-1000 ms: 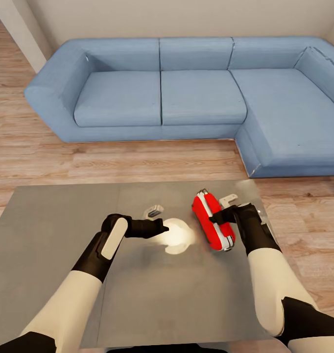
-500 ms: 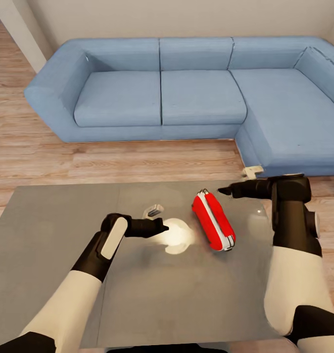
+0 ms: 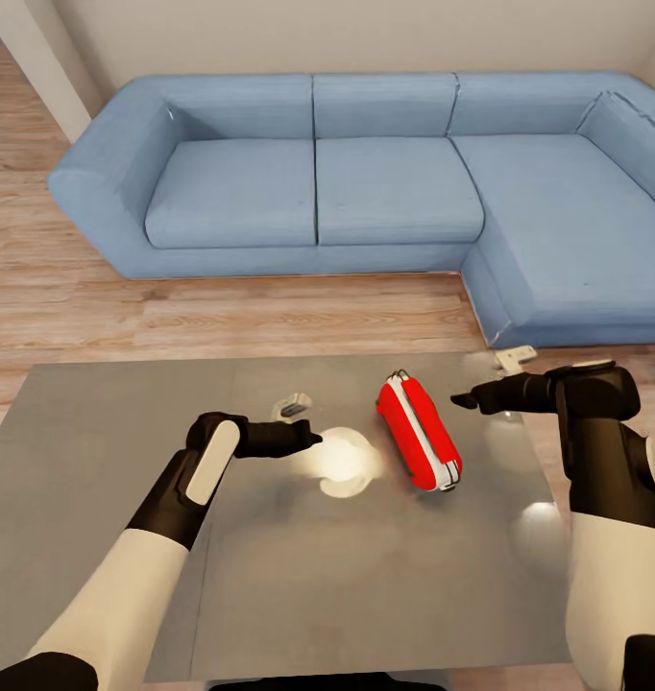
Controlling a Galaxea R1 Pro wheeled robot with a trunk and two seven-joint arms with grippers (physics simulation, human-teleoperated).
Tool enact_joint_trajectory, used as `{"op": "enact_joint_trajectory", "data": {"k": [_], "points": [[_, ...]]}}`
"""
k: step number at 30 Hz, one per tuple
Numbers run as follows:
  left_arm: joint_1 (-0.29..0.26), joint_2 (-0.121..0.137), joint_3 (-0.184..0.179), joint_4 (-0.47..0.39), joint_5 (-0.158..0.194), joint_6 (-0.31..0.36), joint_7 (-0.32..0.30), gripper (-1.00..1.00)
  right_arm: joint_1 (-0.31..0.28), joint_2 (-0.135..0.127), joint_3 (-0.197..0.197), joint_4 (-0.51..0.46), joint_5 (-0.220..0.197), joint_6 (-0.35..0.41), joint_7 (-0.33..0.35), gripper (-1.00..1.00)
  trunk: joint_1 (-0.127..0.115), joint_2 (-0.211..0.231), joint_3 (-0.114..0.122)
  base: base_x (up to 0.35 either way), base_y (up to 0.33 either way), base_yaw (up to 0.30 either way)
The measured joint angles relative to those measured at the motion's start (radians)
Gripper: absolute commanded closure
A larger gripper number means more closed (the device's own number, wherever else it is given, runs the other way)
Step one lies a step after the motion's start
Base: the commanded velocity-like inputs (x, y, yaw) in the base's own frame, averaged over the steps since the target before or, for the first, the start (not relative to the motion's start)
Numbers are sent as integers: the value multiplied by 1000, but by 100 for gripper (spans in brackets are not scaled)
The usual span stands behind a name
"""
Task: Turn on the radio receiver that's on the table in the living room.
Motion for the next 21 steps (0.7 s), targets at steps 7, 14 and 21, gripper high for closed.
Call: {"op": "enact_joint_trajectory", "data": {"k": [7,14,21], "points": [[0,-3,-1,-2,2,-2,2,100,5,0,-5,1,-2,0,-4,-100,0,0,0,0,0,0],[0,0,-2,-8,2,-1,1,100,5,2,-7,7,-9,0,-3,-100,0,0,0,0,0,0],[0,1,-2,-9,2,-1,2,100,5,2,-7,11,-9,0,-6,-100,0,0,0,0,0,0]]}}
